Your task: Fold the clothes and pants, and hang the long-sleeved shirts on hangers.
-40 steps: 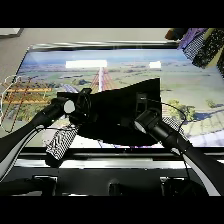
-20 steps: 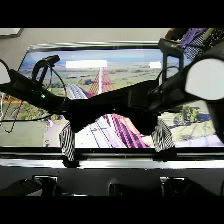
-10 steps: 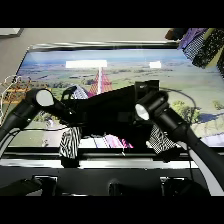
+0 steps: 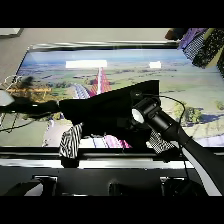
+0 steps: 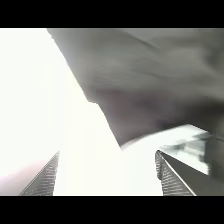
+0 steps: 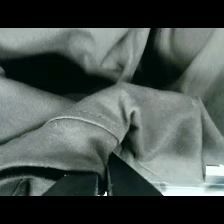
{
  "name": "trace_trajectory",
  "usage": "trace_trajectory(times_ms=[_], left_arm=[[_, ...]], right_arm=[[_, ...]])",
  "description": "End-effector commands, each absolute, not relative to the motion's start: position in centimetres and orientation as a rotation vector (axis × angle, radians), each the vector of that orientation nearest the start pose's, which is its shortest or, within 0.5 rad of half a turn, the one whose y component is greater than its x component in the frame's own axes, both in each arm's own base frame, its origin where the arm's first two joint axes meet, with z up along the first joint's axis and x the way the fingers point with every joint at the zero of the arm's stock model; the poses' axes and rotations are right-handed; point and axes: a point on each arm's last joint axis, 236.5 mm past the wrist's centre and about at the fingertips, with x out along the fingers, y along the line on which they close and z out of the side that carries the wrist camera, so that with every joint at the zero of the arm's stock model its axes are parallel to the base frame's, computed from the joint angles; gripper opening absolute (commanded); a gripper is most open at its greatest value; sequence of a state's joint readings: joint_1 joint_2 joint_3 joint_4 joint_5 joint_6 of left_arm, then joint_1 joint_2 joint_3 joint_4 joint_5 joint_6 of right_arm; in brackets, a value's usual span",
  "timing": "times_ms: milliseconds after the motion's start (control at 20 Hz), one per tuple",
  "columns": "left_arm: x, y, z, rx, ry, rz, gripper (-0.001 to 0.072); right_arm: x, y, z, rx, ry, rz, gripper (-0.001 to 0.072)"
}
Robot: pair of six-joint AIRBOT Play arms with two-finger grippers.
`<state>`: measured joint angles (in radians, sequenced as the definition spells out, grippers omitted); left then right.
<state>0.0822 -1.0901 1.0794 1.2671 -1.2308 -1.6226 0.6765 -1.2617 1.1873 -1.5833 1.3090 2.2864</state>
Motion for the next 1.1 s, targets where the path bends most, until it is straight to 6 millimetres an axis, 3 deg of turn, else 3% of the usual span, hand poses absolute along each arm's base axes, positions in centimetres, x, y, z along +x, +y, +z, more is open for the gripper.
trace_trajectory(times_ms=[0, 200, 350, 500, 650, 750, 900, 1050], left_arm=[[31.9, 6.6, 5.9, -0.228, 1.2, 0.073, 0.0677], [31.9, 12.5, 5.3, -0.397, 1.129, 0.29, 0.068], [32.6, 18.5, 5.0, -0.512, 1.042, 0.412, 0.068], [33.8, 24.8, 6.2, -0.614, 0.934, 0.434, 0.068], [33.5, 29.6, 3.8, -0.58, 0.982, 0.45, 0.068], [33.1, 31.2, 1.5, -0.629, 1.031, 0.454, 0.068], [33.2, 30.5, -2.0, -0.563, 1.154, 0.319, 0.068], [32.9, 31.0, -4.4, -0.47, 1.225, 0.294, 0.0679]], right_arm=[[27.1, 22.0, 1.3, 0.102, 1.446, 0.069, 0.0035], [26.9, 22.1, 1.3, 0.099, 1.455, 0.074, 0.0035], [26.8, 22.0, 1.3, 0.096, 1.46, 0.071, 0.0035], [26.2, 21.6, 1.2, 0.082, 1.484, 0.057, 0.0035], [26.2, 21.6, 1.2, 0.082, 1.484, 0.056, 0.0035], [26.2, 21.5, 1.2, 0.079, 1.487, 0.055, 0.0035], [26.1, 21.4, 1.2, 0.06, 1.489, 0.067, 0.0035], [26.2, 21.3, 1.2, 0.055, 1.484, 0.062, 0.0035]])
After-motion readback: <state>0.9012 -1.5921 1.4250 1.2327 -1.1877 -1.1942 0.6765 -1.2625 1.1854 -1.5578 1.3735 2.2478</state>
